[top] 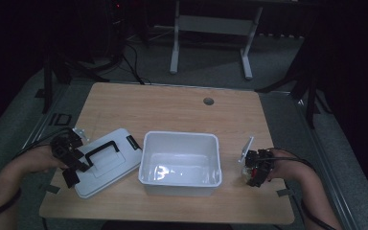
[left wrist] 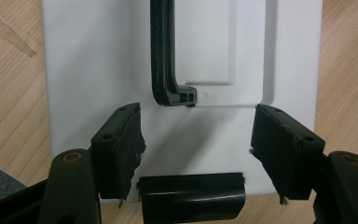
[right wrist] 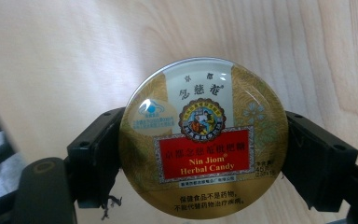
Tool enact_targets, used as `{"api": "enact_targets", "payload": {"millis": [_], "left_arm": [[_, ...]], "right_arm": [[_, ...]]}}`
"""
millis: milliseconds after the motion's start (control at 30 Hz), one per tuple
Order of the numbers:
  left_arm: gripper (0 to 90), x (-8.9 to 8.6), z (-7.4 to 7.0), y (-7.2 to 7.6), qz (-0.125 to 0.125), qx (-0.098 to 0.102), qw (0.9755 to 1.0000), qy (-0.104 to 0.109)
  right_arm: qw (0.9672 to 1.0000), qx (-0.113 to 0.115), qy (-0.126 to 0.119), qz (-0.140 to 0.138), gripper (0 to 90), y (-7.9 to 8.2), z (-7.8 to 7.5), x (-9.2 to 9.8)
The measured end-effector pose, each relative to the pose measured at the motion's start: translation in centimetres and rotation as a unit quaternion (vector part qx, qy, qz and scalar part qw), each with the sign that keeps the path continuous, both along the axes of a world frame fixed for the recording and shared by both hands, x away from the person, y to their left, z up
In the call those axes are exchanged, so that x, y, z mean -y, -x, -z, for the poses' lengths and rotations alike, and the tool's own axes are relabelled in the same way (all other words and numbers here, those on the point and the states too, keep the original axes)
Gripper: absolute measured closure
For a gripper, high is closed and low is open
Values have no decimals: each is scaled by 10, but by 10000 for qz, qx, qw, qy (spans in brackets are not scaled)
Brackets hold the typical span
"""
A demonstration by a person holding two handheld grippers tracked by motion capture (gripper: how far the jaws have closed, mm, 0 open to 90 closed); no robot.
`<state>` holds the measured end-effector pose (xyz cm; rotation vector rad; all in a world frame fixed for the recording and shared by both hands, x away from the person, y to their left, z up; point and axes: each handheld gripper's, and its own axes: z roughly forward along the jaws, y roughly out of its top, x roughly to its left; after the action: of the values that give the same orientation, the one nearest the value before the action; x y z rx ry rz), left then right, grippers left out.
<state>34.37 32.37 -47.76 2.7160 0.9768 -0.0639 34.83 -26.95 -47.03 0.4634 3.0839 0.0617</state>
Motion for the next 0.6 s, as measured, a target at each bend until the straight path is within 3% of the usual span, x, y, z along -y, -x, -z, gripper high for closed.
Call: {"api": "enact_targets", "payload": {"millis": [200,400,600], "left_arm": [[332,1,1,1,0,5,10000,-20],[332,1,-1,1,1,16,10000,-9],[332,1,-3,1,20,26,10000,-28]], "right_arm": [[9998,55,98,-177,202,7,-22,-10],[9997,179,-37,-173,202,9,-42,-17],[9994,292,-8,-197,202,9,-66,-30]]}}
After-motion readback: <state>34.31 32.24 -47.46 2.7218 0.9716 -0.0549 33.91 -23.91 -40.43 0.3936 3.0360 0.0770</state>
